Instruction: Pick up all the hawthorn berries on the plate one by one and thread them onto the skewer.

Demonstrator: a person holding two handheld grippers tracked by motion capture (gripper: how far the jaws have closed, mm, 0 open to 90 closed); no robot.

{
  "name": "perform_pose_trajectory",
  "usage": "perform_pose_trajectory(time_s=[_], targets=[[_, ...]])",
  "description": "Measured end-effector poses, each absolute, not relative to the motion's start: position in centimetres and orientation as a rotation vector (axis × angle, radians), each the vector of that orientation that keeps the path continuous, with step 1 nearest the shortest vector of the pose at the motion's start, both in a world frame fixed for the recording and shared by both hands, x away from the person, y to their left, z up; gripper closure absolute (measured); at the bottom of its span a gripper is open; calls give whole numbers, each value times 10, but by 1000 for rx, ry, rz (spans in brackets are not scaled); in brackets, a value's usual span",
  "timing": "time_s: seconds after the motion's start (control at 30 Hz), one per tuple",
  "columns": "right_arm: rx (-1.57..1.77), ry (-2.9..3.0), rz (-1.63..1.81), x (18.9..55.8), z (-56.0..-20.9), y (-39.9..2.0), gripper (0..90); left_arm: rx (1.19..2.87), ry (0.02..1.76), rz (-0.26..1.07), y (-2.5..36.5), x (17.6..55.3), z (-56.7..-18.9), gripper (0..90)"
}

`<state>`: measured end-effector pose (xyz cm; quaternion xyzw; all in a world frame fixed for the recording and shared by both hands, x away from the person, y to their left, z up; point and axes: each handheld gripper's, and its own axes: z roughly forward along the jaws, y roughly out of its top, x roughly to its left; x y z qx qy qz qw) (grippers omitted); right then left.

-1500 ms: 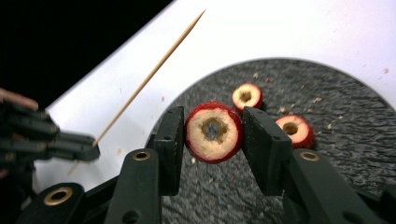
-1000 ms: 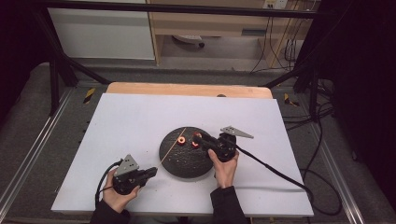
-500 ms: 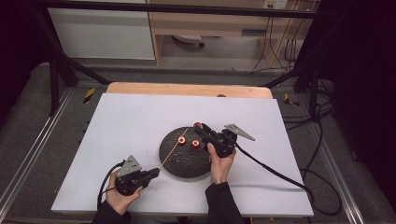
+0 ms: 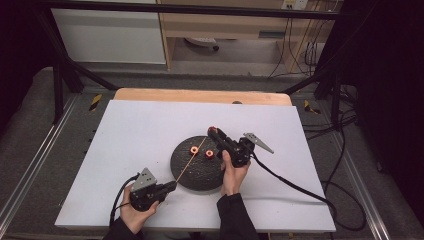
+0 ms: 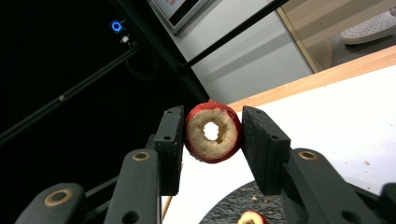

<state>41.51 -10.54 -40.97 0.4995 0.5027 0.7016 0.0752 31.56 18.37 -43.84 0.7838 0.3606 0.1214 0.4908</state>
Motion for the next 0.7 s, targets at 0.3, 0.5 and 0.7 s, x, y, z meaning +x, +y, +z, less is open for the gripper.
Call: perform_pose_trajectory(time_s=[0.3, 0.5, 0.7], targets=[[1517, 1439, 2190, 414, -411, -104, 608, 1903, 869, 307, 175, 314, -440, 883], [1520, 1435, 2208, 413, -412, -103, 608, 1895, 871, 313, 174, 314, -440, 883], [1521, 1423, 2223, 413, -413, -102, 609, 1885, 876, 318, 173, 314, -441, 883]])
